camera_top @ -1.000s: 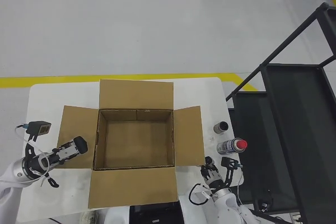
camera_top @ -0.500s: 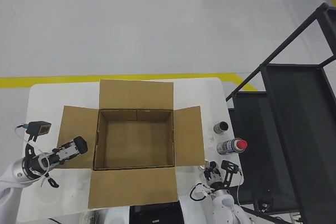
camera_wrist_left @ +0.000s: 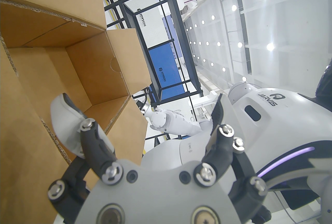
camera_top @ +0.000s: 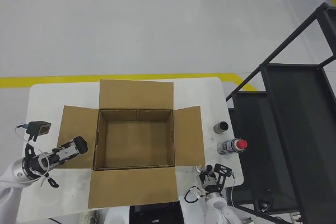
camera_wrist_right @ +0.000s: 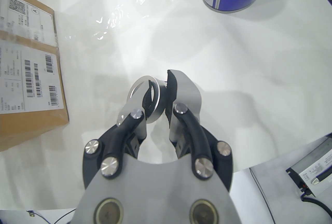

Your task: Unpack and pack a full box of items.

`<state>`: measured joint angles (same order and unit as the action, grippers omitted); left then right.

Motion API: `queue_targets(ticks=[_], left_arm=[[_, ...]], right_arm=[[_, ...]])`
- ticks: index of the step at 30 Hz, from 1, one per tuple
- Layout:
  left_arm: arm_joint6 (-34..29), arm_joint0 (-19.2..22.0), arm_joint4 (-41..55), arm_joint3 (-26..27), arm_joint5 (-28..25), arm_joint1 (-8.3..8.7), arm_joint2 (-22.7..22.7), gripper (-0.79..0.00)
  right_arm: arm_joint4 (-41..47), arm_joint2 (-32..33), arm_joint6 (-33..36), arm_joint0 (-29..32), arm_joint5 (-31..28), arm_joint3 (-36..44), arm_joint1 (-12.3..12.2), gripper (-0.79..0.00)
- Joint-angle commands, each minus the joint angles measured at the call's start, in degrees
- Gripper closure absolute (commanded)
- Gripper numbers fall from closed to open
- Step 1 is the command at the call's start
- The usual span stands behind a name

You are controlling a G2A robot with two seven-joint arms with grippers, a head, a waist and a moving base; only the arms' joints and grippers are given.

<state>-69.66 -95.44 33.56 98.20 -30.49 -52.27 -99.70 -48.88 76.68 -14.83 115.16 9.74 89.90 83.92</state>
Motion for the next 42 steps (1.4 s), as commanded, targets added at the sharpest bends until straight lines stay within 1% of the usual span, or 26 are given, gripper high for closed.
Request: queue_targets(ticks=[1, 9, 10, 11, 12, 13, 14, 17, 19, 21, 22, 23, 24, 25, 28, 29, 30, 31, 35, 40, 42], left_arm=[[0.00, 0.00, 0.00, 0.00, 0.00, 0.00, 0.00, -0.785], [0.00, 0.00, 0.00, 0.00, 0.00, 0.00, 0.00, -0.785], [0.00, 0.00, 0.00, 0.00, 0.00, 0.00, 0.00, -0.785], [0.00, 0.00, 0.00, 0.00, 0.00, 0.00, 0.00, -0.785], [0.00, 0.00, 0.00, 0.00, 0.00, 0.00, 0.00, -0.785], [0.00, 0.00, 0.00, 0.00, 0.00, 0.00, 0.00, -0.785], [0.00, 0.00, 0.00, 0.00, 0.00, 0.00, 0.00, -0.785], [0.00, 0.00, 0.00, 0.00, 0.00, 0.00, 0.00, -0.785], [0.00, 0.00, 0.00, 0.00, 0.00, 0.00, 0.00, -0.785], [0.00, 0.00, 0.00, 0.00, 0.00, 0.00, 0.00, -0.785], [0.00, 0.00, 0.00, 0.00, 0.00, 0.00, 0.00, -0.785], [0.00, 0.00, 0.00, 0.00, 0.00, 0.00, 0.00, -0.785], [0.00, 0.00, 0.00, 0.00, 0.00, 0.00, 0.00, -0.785], [0.00, 0.00, 0.00, 0.00, 0.00, 0.00, 0.00, -0.785], [0.00, 0.00, 0.00, 0.00, 0.00, 0.00, 0.00, -0.785], [0.00, 0.00, 0.00, 0.00, 0.00, 0.00, 0.00, -0.785], [0.00, 0.00, 0.00, 0.00, 0.00, 0.00, 0.00, -0.785], [0.00, 0.00, 0.00, 0.00, 0.00, 0.00, 0.00, -0.785], [0.00, 0.00, 0.00, 0.00, 0.00, 0.00, 0.00, -0.785], [0.00, 0.00, 0.00, 0.00, 0.00, 0.00, 0.00, -0.785], [0.00, 0.00, 0.00, 0.00, 0.00, 0.00, 0.00, -0.785]], right_arm=[[0.69, -0.06, 0.25, -0.19, 1.09, 0.25, 0.07, 0.000], [0.70, -0.61, 0.67, -1.38, 2.96, 0.78, 0.15, 0.000], [0.70, -0.68, 0.67, -1.45, 3.07, 0.78, 0.15, -0.139], [0.66, -0.73, 0.64, -1.59, 3.30, 0.76, 0.16, -0.252], [0.76, -0.82, 0.80, -1.80, 3.63, 0.61, 0.18, -0.292], [0.85, -0.84, 0.87, -1.92, 3.84, 0.57, 0.20, -0.351], [1.06, -0.90, 0.94, -2.18, 4.35, 0.52, 0.24, -0.376], [1.09, -1.31, 1.25, -2.90, 5.55, 0.01, 0.33, -0.369], [1.04, -1.55, 1.46, -3.23, 5.91, -0.35, 0.37, -0.348], [1.30, -1.55, 1.49, -3.29, 6.03, -0.40, 0.38, -0.369], [1.43, -1.46, 1.41, -3.15, 5.92, -0.28, 0.36, -0.443], [1.59, -1.27, 1.23, -2.82, 5.79, 0.00, 0.33, -0.603], [1.43, -0.99, 0.78, -2.41, 5.96, 0.31, 0.28, -0.662], [0.93, -0.82, 0.34, -1.96, 6.32, 0.59, 0.23, -0.650], [1.68, -0.13, 0.37, -0.41, 5.74, 2.07, 0.10, -0.683], [1.74, 0.35, 0.13, 0.45, 5.47, 2.91, 0.00, -0.736], [1.84, 0.52, 0.05, 0.94, 5.13, 3.45, -0.05, -0.770], [2.15, 0.80, -0.09, 1.78, 4.35, 4.38, -0.12, -0.785], [1.69, 2.23, 1.29, 6.91, -2.83, 9.68, -0.89, -0.785], [-2.34, 4.55, -0.56, 14.63, -7.92, 15.97, -1.81, -0.785], [-2.89, 5.50, -1.04, 16.78, -9.17, 17.63, -2.05, -0.785]])
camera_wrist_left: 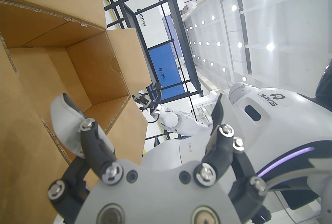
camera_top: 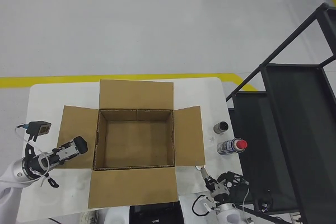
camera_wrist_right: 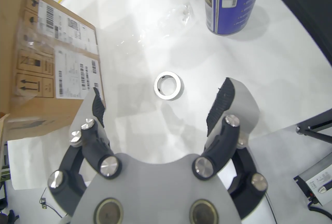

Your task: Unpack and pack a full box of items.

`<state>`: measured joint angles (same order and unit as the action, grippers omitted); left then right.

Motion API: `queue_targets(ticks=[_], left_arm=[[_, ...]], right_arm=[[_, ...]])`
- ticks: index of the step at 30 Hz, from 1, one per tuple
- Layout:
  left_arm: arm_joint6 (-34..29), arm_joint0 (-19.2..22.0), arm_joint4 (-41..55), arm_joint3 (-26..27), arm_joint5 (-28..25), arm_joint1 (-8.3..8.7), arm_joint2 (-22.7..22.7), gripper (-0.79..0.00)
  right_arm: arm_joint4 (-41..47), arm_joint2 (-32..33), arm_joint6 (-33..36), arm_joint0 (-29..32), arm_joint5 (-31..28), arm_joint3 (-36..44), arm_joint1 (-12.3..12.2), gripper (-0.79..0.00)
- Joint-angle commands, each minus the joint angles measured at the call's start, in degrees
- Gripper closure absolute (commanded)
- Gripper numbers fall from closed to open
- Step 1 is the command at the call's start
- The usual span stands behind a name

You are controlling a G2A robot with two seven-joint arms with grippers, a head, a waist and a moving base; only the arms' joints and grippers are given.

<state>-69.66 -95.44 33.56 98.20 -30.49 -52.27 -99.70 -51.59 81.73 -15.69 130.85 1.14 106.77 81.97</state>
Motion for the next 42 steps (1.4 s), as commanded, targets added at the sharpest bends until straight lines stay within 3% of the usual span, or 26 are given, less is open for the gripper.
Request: queue_targets(ticks=[1, 8, 9, 11, 12, 13, 16, 20, 26, 29, 37, 42], left_arm=[[0.00, 0.00, 0.00, 0.00, 0.00, 0.00, 0.00, -0.785], [0.00, 0.00, 0.00, 0.00, 0.00, 0.00, 0.00, -0.785], [0.00, 0.00, 0.00, 0.00, 0.00, 0.00, 0.00, -0.785], [0.00, 0.00, 0.00, 0.00, 0.00, 0.00, 0.00, -0.785], [0.00, 0.00, 0.00, 0.00, 0.00, 0.00, 0.00, -0.785], [0.00, 0.00, 0.00, 0.00, 0.00, 0.00, 0.00, -0.785], [0.00, 0.00, 0.00, 0.00, 0.00, 0.00, 0.00, -0.785], [0.00, 0.00, 0.00, 0.00, 0.00, 0.00, 0.00, -0.785], [0.00, 0.00, 0.00, 0.00, 0.00, 0.00, 0.00, -0.785], [0.00, 0.00, 0.00, 0.00, 0.00, 0.00, 0.00, -0.785], [0.00, 0.00, 0.00, 0.00, 0.00, 0.00, 0.00, -0.785], [0.00, 0.00, 0.00, 0.00, 0.00, 0.00, 0.00, -0.785]], right_arm=[[-0.23, 1.07, -0.42, 2.07, -1.17, 1.55, -0.23, -0.785], [2.20, 2.04, 2.72, 2.21, -4.53, 2.81, -0.65, -0.760], [2.65, 1.99, 3.40, 1.71, -4.39, 2.65, -0.66, -0.622], [3.41, 1.22, 5.50, 0.05, -4.14, 2.18, -0.67, -0.480], [3.42, 0.98, 5.90, -0.38, -4.00, 2.04, -0.67, -0.366], [3.49, 0.54, 6.70, -1.33, -3.29, 1.64, -0.65, -0.345], [4.64, -0.18, 9.50, -4.43, -0.21, -0.10, -0.53, -0.336], [6.48, -0.81, 12.28, -8.39, 2.85, -3.05, -0.38, -0.419], [7.96, -1.57, 13.85, -12.21, 6.09, -6.79, -0.22, -0.332], [8.08, -1.87, 13.86, -13.77, 8.53, -8.57, -0.11, -0.329], [8.22, -2.50, 14.25, -14.79, 9.07, -10.29, -0.17, -0.262], [8.17, -3.08, 15.22, -15.95, 10.70, -11.12, -0.16, -0.280]])
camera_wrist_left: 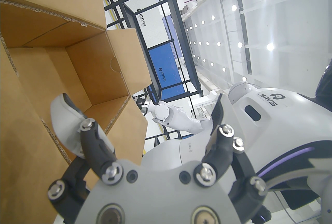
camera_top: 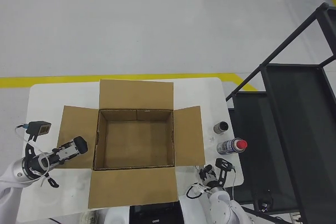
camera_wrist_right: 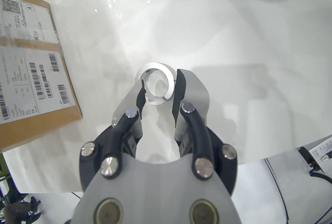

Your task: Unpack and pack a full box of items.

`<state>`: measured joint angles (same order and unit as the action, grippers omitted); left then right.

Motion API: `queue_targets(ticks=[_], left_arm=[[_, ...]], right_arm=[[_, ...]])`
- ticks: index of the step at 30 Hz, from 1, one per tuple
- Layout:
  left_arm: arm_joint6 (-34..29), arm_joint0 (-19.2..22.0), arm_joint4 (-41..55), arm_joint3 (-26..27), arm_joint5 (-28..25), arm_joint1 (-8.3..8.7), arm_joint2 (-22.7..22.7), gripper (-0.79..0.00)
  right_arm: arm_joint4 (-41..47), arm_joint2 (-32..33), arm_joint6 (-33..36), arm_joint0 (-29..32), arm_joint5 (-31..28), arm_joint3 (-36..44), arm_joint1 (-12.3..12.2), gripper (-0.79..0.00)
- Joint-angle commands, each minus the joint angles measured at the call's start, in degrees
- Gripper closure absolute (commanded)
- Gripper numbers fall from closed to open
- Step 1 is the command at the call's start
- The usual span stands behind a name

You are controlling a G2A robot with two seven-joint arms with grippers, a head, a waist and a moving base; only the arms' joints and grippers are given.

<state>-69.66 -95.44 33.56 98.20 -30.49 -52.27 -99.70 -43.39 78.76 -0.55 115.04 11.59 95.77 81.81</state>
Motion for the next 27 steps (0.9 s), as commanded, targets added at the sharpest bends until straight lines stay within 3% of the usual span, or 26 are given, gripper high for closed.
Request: queue_targets(ticks=[1, 7, 10, 11, 20, 27], left_arm=[[0.00, 0.00, 0.00, 0.00, 0.00, 0.00, 0.00, -0.785], [0.00, 0.00, 0.00, 0.00, 0.00, 0.00, 0.00, -0.785], [0.00, 0.00, 0.00, 0.00, 0.00, 0.00, 0.00, -0.785], [0.00, 0.00, 0.00, 0.00, 0.00, 0.00, 0.00, -0.785], [0.00, 0.00, 0.00, 0.00, 0.00, 0.00, 0.00, -0.785], [0.00, 0.00, 0.00, 0.00, 0.00, 0.00, 0.00, -0.785]], right_arm=[[-0.07, -0.29, 0.23, -0.31, 0.57, -0.26, 0.02, -0.283], [-0.42, -1.33, 0.59, -1.55, 2.73, -1.23, 0.11, -0.240], [-0.26, -1.62, 0.66, -2.05, 3.38, -1.72, 0.14, -0.031], [-0.24, -1.68, 0.66, -2.16, 3.61, -1.79, 0.14, 0.000], [0.38, -0.84, -0.44, -0.53, 3.09, 0.87, -0.10, 0.000], [3.52, 2.53, -2.35, 6.45, -3.16, 9.16, -0.74, 0.000]])
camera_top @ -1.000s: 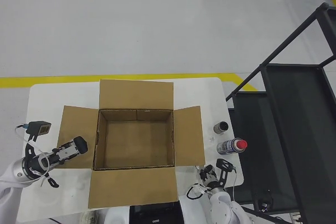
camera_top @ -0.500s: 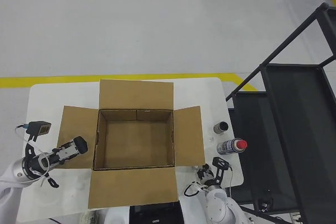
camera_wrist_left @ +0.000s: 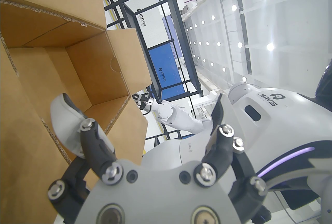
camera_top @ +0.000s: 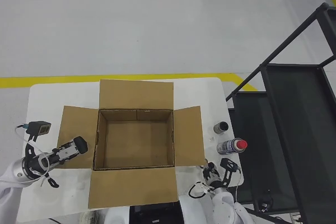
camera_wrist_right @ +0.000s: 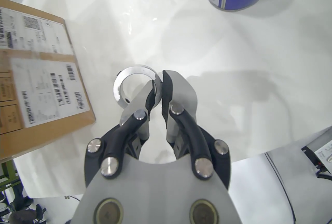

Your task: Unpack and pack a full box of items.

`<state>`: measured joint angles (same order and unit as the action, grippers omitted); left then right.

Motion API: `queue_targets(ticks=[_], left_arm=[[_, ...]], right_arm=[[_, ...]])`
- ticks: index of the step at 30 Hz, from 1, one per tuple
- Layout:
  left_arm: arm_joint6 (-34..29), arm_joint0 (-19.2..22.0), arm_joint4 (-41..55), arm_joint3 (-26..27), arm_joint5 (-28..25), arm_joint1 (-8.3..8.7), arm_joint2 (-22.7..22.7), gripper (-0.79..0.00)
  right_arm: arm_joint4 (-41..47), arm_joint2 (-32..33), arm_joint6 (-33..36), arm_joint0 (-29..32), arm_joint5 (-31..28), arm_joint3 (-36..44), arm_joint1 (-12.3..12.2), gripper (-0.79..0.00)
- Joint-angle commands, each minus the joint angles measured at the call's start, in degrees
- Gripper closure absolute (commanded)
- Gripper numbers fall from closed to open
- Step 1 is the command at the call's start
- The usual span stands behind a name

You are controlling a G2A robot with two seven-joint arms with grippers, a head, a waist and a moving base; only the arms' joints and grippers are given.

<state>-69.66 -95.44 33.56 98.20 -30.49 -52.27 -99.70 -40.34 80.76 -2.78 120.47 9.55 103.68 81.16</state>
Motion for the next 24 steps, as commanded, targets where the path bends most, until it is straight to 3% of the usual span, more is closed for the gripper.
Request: queue_targets(ticks=[1, 9, 13, 18, 24], left_arm=[[0.00, 0.00, 0.00, 0.00, 0.00, 0.00, 0.00, -0.785], [0.00, 0.00, 0.00, 0.00, 0.00, 0.00, 0.00, -0.785], [0.00, 0.00, 0.00, 0.00, 0.00, 0.00, 0.00, -0.785], [0.00, 0.00, 0.00, 0.00, 0.00, 0.00, 0.00, -0.785], [0.00, 0.00, 0.00, 0.00, 0.00, 0.00, 0.00, -0.785]], right_arm=[[1.21, 1.21, -0.49, 2.36, -2.82, 2.82, -0.22, 0.000], [11.79, 8.71, -6.23, 14.17, -20.94, 13.74, -0.97, 0.000], [13.58, 10.31, -7.34, 14.17, -28.29, 15.30, -1.21, 0.000], [13.93, 9.40, -5.36, 14.17, -29.41, 21.20, -1.29, 0.000], [6.24, 5.02, -4.36, 14.17, -28.22, 28.98, -1.44, 0.000]])
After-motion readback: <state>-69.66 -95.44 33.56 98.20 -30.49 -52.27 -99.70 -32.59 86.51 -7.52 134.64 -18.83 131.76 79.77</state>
